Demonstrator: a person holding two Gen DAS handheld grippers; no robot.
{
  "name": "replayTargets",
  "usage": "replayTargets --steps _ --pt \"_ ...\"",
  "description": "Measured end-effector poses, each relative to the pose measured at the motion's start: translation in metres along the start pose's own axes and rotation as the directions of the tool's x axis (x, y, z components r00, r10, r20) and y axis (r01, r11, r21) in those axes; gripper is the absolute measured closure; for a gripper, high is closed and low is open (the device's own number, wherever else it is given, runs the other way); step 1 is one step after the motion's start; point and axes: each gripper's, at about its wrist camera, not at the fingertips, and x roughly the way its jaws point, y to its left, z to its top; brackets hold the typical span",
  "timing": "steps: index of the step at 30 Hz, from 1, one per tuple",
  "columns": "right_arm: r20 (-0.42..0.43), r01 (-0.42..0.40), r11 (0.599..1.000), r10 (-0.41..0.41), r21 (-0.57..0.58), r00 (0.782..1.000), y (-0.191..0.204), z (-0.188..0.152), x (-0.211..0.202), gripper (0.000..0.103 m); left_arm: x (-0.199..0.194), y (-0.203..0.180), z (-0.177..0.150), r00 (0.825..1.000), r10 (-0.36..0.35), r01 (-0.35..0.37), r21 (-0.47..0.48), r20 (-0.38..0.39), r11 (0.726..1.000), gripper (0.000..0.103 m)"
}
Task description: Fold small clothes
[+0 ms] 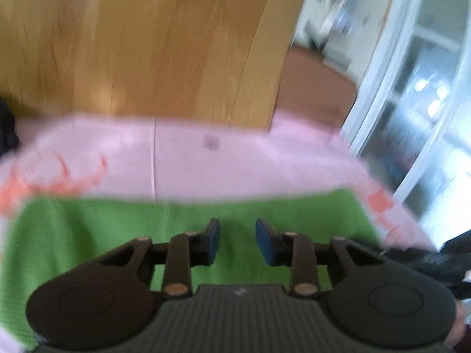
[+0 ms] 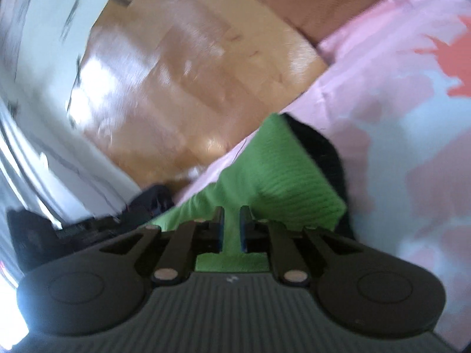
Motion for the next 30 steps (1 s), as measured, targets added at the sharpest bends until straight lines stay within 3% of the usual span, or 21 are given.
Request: replayTargets --steps 1,3,9,13,17,20,26,30 --pt "0.007 -0.012 0.999 0.012 0.030 1.000 -0.004 0.001 -0.001 0.090 0.010 0.002 -0.008 1.000 0.011 -0.012 0.013 0.017 1.000 0.074" --pt "0.020 -0.035 0.995 0.033 0.089 0.999 -0.012 0.003 -0.006 0.090 0.011 -0.006 -0.026 0.992 0.025 -0.042 0.136 0.124 0.990 0.074" --pt "0.053 -0.142 0.959 0.133 0.244 0.990 -0.033 0.007 -0.008 0.090 0.008 -0.016 -0.034 0.988 0.051 -0.075 0.162 0.147 0.984 0.070" --pt "0.061 -0.148 0.956 0.137 0.252 0.989 -0.033 0.006 -0.015 0.090 0.007 -0.024 -0.037 0.988 0.029 -0.059 0.205 0.150 0.977 0.048" --pt "0.060 -0.139 0.960 0.128 0.244 0.990 -0.031 0.005 -0.015 0.090 0.003 -0.036 -0.044 0.979 0.086 -0.135 0.275 0.183 0.952 0.041" --pt "0.062 -0.135 0.961 0.123 0.240 0.990 -0.030 0.003 -0.016 0.090 0.000 -0.037 -0.046 0.975 0.089 -0.143 0.274 0.201 0.951 0.033" --pt "0.066 -0.137 0.959 0.124 0.247 0.990 -0.031 0.000 -0.016 0.090 -0.006 -0.034 -0.046 0.964 0.113 -0.172 0.240 0.241 0.955 0.031" --pt "0.066 -0.138 0.958 0.125 0.250 0.990 -0.032 0.001 -0.016 0.090 -0.015 -0.035 -0.050 0.940 0.164 -0.234 0.215 0.300 0.948 0.021"
